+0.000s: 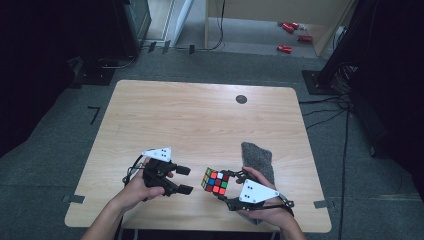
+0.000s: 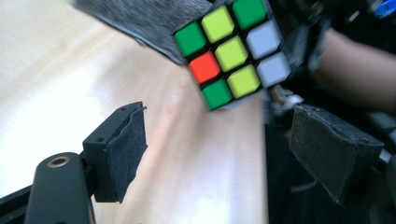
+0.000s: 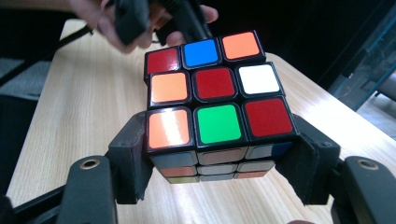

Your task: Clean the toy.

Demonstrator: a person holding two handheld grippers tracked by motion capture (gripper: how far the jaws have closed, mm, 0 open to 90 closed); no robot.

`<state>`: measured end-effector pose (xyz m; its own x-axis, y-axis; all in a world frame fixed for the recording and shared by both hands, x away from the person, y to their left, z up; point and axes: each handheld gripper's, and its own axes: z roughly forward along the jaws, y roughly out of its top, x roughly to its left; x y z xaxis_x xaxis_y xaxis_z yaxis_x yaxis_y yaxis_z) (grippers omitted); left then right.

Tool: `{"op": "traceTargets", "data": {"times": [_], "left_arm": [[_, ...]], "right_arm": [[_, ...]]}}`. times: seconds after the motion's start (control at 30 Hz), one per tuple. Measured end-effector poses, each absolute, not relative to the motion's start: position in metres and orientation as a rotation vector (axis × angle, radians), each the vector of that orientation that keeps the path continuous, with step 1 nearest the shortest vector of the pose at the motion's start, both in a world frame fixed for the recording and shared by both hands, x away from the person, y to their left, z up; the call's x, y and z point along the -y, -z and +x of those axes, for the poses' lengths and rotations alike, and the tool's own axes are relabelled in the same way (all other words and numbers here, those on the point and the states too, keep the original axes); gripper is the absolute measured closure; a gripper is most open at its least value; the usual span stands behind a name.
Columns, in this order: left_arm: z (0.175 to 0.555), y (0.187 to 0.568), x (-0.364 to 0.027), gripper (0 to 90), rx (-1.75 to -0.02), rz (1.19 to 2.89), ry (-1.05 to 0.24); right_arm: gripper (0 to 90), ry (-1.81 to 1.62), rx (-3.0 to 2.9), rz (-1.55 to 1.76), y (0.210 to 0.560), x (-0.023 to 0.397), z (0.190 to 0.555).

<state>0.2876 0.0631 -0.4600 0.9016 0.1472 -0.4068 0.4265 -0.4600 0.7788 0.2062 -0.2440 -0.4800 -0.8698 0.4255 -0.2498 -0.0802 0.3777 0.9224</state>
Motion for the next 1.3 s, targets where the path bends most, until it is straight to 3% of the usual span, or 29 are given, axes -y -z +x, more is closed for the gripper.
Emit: {"op": "traceTargets", "data": {"times": [0.23,0.5,0.7,0.97,1.3], "left_arm": [[0.278,0.47,-0.05,19.8,-0.396,2.045,0.195],[0.255,0.492,-0.011,20.5,-0.286,2.109,0.076],[0.24,0.504,0.022,26.5,-0.218,2.156,0.065],[0.228,0.516,0.057,48.9,-0.219,2.18,0.012],[0.215,0.519,0.091,55.8,-0.231,2.294,-0.068]], "right_arm": [[34.1,-1.523,-2.182,0.386,0.469,0.267,0.202],[34.1,-1.543,-2.178,0.539,0.461,0.293,0.2],[34.1,-1.532,-2.157,0.575,0.46,0.303,0.199],[34.2,-1.539,-2.152,0.62,0.459,0.314,0.197],[34.2,-1.548,-2.137,0.655,0.458,0.324,0.197]]}}
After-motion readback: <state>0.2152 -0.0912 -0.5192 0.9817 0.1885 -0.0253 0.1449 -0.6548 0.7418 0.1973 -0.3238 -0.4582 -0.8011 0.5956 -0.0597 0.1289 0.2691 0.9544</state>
